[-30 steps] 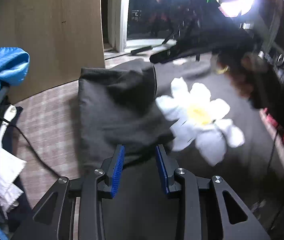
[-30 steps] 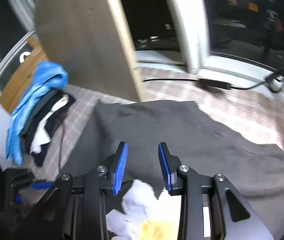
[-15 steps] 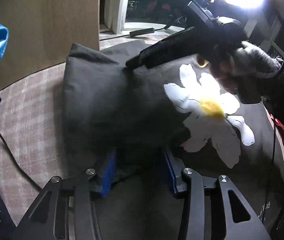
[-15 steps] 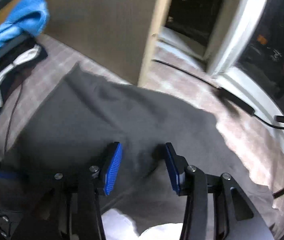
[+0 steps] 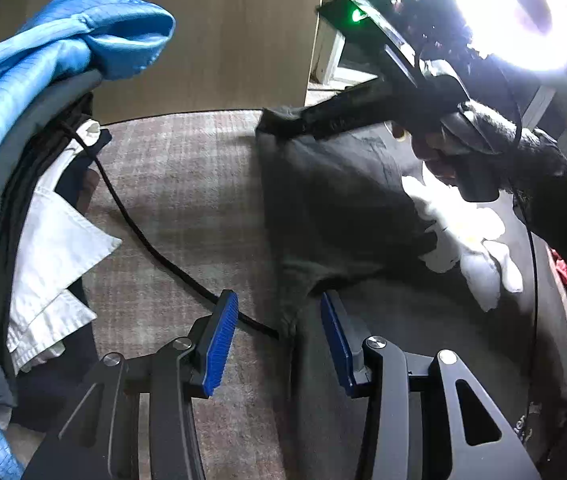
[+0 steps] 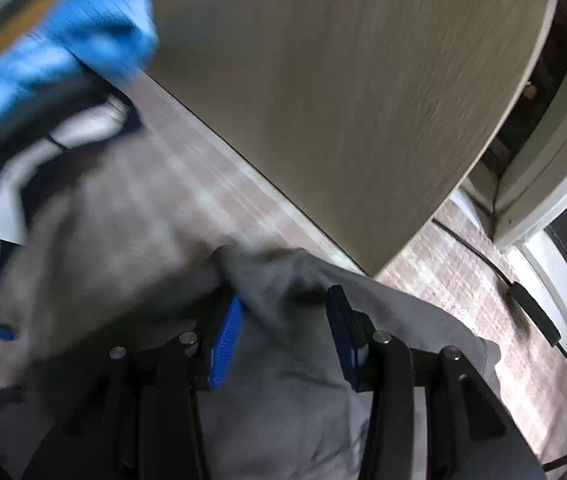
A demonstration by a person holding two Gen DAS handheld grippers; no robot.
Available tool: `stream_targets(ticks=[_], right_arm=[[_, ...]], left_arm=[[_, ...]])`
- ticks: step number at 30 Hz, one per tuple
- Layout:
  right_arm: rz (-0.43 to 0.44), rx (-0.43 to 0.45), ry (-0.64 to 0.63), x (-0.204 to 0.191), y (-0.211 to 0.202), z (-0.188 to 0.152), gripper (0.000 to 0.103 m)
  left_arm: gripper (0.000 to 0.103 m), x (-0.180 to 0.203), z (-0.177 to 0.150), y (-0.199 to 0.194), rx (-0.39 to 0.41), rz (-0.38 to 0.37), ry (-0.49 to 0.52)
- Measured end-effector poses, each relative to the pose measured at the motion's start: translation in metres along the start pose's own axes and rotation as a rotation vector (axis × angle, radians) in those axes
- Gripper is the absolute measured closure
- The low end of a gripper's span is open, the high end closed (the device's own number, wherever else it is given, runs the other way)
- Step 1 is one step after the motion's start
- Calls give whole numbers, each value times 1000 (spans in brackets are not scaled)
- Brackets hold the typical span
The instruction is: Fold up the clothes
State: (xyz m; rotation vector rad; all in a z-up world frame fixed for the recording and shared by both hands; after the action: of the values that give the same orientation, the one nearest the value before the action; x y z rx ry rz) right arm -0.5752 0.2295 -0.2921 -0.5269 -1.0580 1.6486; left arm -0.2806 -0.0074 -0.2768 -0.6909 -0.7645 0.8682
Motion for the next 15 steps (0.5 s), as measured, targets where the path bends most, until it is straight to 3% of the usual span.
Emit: stream_targets(ticks=[2, 6, 10, 13, 15], right_arm=[[4, 2, 49, 9, -5, 0, 61], [79, 98, 167, 31, -59, -11, 61], [50, 99, 263, 58, -95, -38, 61], [56, 75, 344, 73, -120, -72, 61], [22, 60, 391, 83, -140, -103, 61]], left_arm=[[62, 0, 1, 6, 1, 11, 9], [62, 14, 18, -1, 50, -24, 58], [61, 28, 37, 5, 57, -85, 120], [61, 21, 44, 31, 12, -87, 112], [64, 12, 41, 45, -29, -20, 113]])
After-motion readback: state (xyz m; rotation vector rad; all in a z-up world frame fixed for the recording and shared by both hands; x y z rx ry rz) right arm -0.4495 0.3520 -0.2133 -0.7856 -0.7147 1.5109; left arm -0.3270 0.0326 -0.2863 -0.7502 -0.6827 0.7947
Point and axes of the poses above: each gripper's, at about its wrist camera, not at the fingertips, and y roughly the way its jaws point, x to its right, z to its top, the point moved 4 cm from there along y, roughly the way its jaws point, and after that the axes turned 10 degrees about -z, right-handed, at the moved point
